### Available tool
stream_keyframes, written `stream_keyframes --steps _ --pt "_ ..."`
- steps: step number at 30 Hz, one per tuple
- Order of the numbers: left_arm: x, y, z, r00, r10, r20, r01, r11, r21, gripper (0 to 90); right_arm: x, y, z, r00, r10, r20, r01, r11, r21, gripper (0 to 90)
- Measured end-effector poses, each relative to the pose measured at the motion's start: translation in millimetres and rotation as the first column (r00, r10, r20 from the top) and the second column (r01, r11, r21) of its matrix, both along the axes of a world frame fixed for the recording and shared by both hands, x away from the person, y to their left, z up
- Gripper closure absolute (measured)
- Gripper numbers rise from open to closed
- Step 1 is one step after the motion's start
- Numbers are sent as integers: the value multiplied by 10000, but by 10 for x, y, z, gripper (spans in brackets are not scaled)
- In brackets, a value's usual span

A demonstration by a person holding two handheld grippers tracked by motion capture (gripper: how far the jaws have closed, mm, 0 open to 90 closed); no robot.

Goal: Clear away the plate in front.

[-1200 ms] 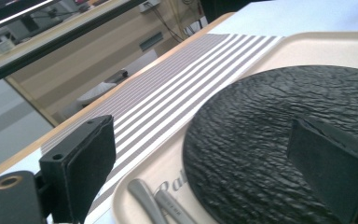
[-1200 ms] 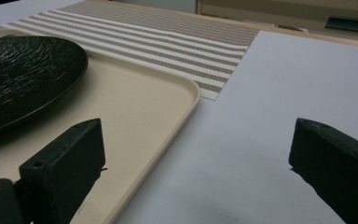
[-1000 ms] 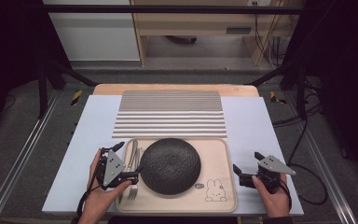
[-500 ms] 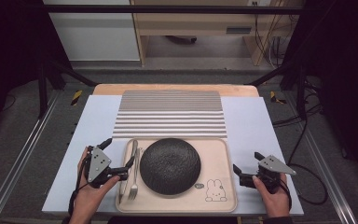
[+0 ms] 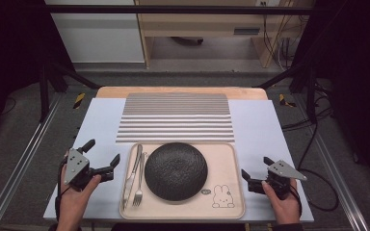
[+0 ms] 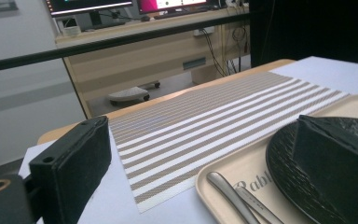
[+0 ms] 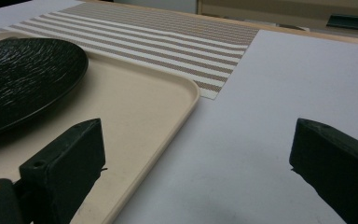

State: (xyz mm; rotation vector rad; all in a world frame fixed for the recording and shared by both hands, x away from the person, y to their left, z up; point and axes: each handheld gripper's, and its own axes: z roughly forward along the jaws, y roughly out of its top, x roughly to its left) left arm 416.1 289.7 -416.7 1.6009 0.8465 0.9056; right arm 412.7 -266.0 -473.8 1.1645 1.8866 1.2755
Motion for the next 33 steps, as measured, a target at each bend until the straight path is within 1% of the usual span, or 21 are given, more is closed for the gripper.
stream_keyframes --steps 2,5,10,15,18,23,26,28,30,32,33 --pt "4 62 1 10000 82 -17 -82 9999 -137 43 -1 -1 1 10000 -4 -4 4 10000 10 37" --pt "5 124 -4 9999 165 -17 -165 9997 -186 42 -2 -2 1 10000 -2 6 2 10000 -9 37" --pt "15 222 -34 9998 183 -85 -187 9984 -536 39 -4 -8 3 10000 -19 16 19 10000 14 37" --pt "32 292 -83 9999 77 -73 -82 9972 -744 38 -8 -13 7 10000 -41 32 40 10000 36 37" --pt "48 337 -131 9998 -165 -84 158 9971 -740 38 -9 -17 7 10000 -44 56 44 10000 20 37" --pt "56 407 -214 9999 -95 -142 82 9960 -889 39 -13 -25 9 10000 -57 68 56 10000 56 37" --pt "66 421 -283 9994 78 -352 -111 9954 -948 40 -15 -32 9 9999 -82 94 81 9999 101 37" --pt "77 411 -333 9987 80 -512 -134 9943 -1058 43 -16 -42 7 9999 -100 101 98 9998 173 38" --pt "83 396 -349 9984 33 -570 -94 9941 -1080 43 -17 -53 6 9998 -113 154 110 9997 229 40" --pt "82 381 -347 9988 53 -479 -102 9948 -1010 43 -22 -66 11 9995 -169 252 162 9995 280 42" --pt "79 378 -345 9990 52 -433 -99 9938 -1107 43 -23 -70 12 9995 -164 285 156 9994 308 42"
